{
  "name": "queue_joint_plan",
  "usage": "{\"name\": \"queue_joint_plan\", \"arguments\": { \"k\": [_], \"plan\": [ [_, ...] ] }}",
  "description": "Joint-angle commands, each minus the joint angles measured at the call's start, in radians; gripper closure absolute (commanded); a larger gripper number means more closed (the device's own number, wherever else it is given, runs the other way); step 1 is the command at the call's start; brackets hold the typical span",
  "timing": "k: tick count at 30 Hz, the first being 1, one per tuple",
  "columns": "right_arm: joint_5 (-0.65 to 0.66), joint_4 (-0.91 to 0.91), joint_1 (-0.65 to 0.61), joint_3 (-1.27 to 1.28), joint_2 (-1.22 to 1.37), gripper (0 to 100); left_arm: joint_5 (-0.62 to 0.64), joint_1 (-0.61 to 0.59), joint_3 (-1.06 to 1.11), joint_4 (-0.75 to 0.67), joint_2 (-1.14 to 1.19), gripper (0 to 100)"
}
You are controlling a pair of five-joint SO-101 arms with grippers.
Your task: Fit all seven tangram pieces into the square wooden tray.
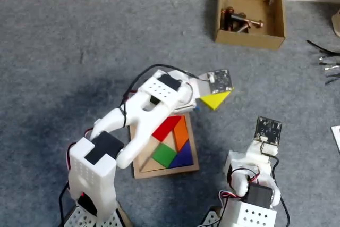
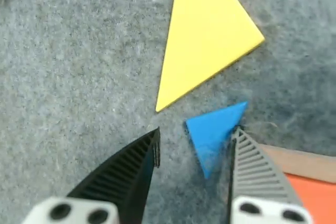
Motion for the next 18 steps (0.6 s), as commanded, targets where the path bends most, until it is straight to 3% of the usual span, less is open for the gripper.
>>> {"name": "queue_joint_plan", "arguments": {
  "k": [1, 9, 18],
  "plan": [
    [-0.009, -0.027, 0.008, 0.110, -0.012, 99.4, -0.005, 0.015, -0.002, -0.006, -0.056, 78],
    [-0.009, -0.027, 0.008, 0.110, -0.012, 99.4, -0.005, 0.024, -0.004, 0.015, -0.038, 78],
    [-0.009, -0.027, 0.008, 0.110, -0.012, 99.4, -0.003, 0.054, -0.124, 0.049, 0.137, 78]
  ]
}}
